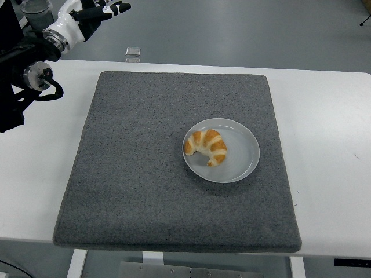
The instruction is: Place the bread on the plate
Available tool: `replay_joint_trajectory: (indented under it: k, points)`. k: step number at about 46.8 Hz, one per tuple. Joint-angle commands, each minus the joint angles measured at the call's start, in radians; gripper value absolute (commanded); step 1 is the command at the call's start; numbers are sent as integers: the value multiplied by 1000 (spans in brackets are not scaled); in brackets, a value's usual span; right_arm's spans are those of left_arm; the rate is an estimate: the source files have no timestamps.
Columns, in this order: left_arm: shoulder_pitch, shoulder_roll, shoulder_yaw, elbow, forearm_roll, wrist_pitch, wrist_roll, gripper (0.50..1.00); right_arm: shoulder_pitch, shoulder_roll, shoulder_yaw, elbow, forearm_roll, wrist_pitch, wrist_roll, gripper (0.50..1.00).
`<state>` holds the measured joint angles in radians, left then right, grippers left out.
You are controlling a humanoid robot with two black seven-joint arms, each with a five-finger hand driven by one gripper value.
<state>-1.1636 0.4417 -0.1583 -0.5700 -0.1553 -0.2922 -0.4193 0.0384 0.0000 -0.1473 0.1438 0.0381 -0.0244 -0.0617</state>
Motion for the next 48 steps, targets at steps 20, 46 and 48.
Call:
replay_joint_trajectory:
  k: [20,46,48]
  points:
    - [124,0,-130,-1,-20,-64,-3,990,-2,0,0,0,-1,0,0,932]
    - [171,-1,-147,-2,-21,-85,-4,990,-2,0,0,0,-1,0,-1,932]
    - [171,-1,-147,-2,-21,-85,-4,990,-2,0,0,0,-3,0,-1,932]
